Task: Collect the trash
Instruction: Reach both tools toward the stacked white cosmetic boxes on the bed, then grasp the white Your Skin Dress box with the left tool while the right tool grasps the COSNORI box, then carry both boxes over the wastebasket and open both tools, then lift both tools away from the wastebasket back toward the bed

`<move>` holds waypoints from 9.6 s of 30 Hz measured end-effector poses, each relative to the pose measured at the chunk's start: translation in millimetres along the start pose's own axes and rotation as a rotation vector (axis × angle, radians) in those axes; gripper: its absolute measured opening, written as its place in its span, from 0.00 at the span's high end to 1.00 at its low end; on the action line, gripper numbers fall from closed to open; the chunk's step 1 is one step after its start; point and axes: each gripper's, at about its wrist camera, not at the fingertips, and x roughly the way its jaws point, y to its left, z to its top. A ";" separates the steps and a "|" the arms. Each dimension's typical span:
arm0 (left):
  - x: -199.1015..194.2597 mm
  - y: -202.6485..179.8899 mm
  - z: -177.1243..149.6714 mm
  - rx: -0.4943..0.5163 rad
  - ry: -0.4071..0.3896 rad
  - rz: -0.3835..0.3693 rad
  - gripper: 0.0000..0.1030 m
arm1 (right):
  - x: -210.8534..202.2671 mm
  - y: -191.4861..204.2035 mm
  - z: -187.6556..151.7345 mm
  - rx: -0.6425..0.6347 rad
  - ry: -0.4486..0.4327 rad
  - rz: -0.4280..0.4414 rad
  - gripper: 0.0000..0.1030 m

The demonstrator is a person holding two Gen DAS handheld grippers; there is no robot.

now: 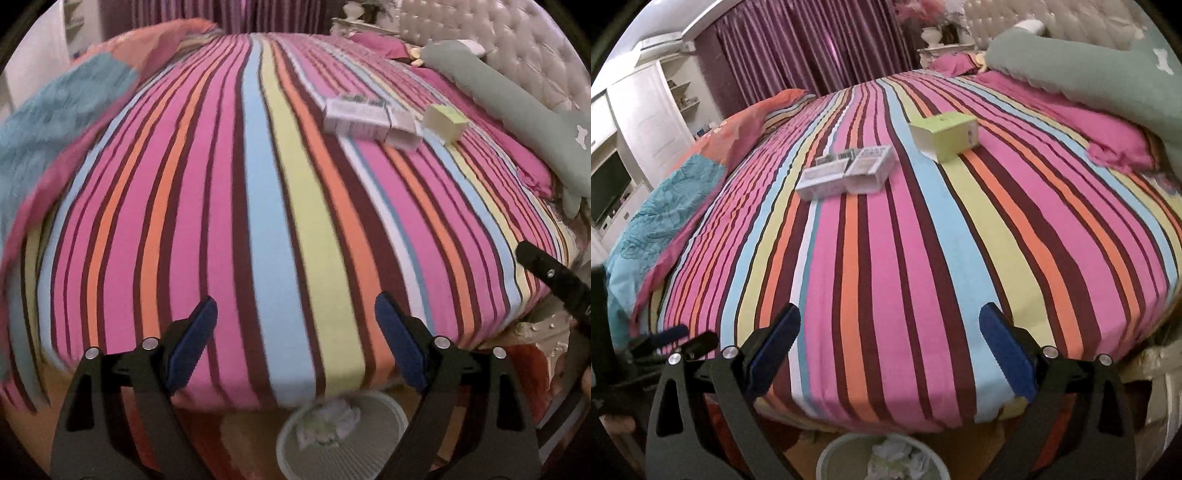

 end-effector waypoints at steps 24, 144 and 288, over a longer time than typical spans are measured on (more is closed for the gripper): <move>73.0 -19.7 141.7 -0.128 0.035 -0.131 0.18 | 97.5 25.7 66.0 -0.121 0.032 -0.068 0.10; 110.8 -29.0 164.8 0.138 0.051 -0.224 0.45 | 122.7 18.3 84.1 -0.032 0.098 0.029 0.52; 11.2 -9.4 62.9 -0.083 -0.041 -0.091 0.21 | 8.6 -48.6 67.1 -0.131 -0.079 -0.057 0.08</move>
